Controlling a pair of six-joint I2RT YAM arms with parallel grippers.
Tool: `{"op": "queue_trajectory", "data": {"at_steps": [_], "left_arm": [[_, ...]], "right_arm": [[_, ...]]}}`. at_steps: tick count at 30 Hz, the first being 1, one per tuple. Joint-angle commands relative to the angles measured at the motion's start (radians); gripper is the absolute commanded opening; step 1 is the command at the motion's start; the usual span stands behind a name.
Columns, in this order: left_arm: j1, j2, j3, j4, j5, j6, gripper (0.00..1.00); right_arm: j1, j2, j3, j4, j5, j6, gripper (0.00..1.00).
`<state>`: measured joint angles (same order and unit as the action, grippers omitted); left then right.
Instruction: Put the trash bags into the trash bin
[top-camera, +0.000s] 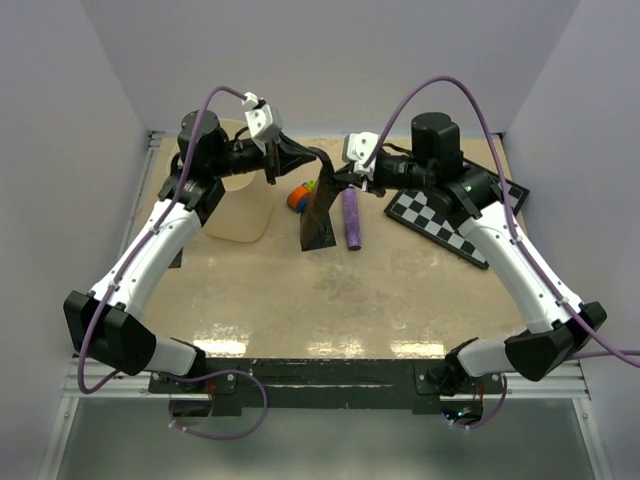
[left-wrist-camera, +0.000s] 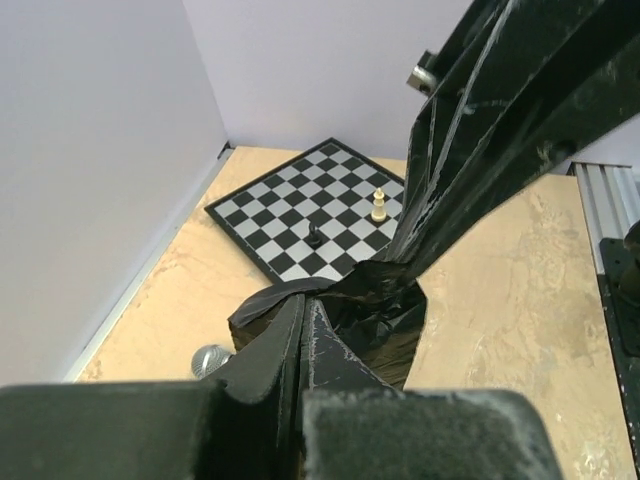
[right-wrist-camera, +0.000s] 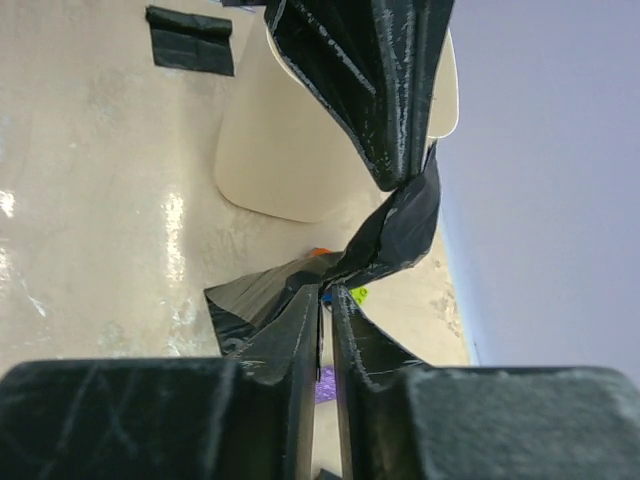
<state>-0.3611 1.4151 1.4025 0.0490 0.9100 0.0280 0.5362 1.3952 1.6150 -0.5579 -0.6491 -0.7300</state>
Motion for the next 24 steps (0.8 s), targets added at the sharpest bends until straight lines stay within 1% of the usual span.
{"op": "queue_trajectory", "data": {"at_steps": [1, 2, 3, 4, 5, 6, 8, 9, 10, 11, 12, 13, 14, 15, 16, 18, 19, 22, 24], "left_arm": [[0.008, -0.047, -0.011, -0.027, 0.049, 0.056, 0.0], [0.008, -0.044, -0.008, -0.037, 0.078, 0.052, 0.0], [0.008, -0.036, 0.004, -0.047, 0.105, 0.05, 0.0], [0.008, -0.031, 0.004, -0.047, 0.128, 0.035, 0.07], [0.008, -0.027, 0.006, -0.085, 0.145, 0.023, 0.14], [0.007, -0.024, 0.006, -0.096, 0.15, 0.017, 0.2], [0.007, -0.016, 0.006, -0.135, 0.13, 0.029, 0.21], [0.007, -0.015, 0.0, -0.164, 0.098, 0.047, 0.19], [0.007, -0.019, -0.014, -0.187, 0.051, 0.062, 0.19], [0.007, -0.024, -0.034, -0.204, 0.017, 0.078, 0.19], [0.007, -0.034, -0.063, -0.224, -0.011, 0.11, 0.2], [0.005, -0.044, -0.097, -0.244, -0.035, 0.133, 0.23], [0.002, -0.051, -0.124, -0.276, -0.037, 0.179, 0.25], [-0.009, -0.051, -0.146, -0.332, -0.042, 0.246, 0.27], [-0.019, -0.048, -0.16, -0.391, -0.055, 0.341, 0.27], [-0.027, -0.044, -0.195, -0.498, -0.062, 0.528, 0.27], [-0.03, -0.035, -0.198, -0.571, -0.059, 0.652, 0.27], [-0.058, 0.011, -0.169, -0.786, -0.04, 1.014, 0.27], [-0.103, 0.048, -0.149, -0.879, -0.055, 1.192, 0.27]], "right_arm": [[-0.004, -0.027, 0.009, 0.026, -0.038, 0.072, 0.04], [-0.005, -0.022, 0.011, 0.033, -0.041, 0.084, 0.0], [-0.002, -0.019, 0.006, 0.05, -0.041, 0.102, 0.0], [-0.002, -0.018, 0.003, 0.065, -0.047, 0.112, 0.0], [-0.004, -0.015, 0.002, 0.073, -0.058, 0.112, 0.0], [-0.002, -0.009, 0.002, 0.076, -0.066, 0.115, 0.0], [-0.004, 0.007, 0.002, 0.078, -0.054, 0.127, 0.0], [-0.004, 0.011, -0.009, 0.087, -0.012, 0.147, 0.0], [-0.011, 0.017, -0.029, 0.092, 0.02, 0.177, 0.0], [-0.033, 0.008, -0.067, 0.117, 0.044, 0.242, 0.0], [-0.082, -0.007, -0.134, 0.183, 0.064, 0.323, 0.08], [-0.108, -0.025, -0.205, 0.2, 0.077, 0.407, 0.16], [-0.137, -0.039, -0.252, 0.202, 0.091, 0.449, 0.22], [-0.149, -0.044, -0.295, 0.196, 0.118, 0.486, 0.26], [-0.159, -0.048, -0.326, 0.194, 0.15, 0.516, 0.28], [-0.18, -0.058, -0.377, 0.197, 0.164, 0.581, 0.31], [-0.185, -0.061, -0.391, 0.203, 0.167, 0.601, 0.33], [-0.2, -0.07, -0.421, 0.222, 0.203, 0.644, 0.42], [-0.211, -0.071, -0.432, 0.233, 0.224, 0.649, 0.44]]}}
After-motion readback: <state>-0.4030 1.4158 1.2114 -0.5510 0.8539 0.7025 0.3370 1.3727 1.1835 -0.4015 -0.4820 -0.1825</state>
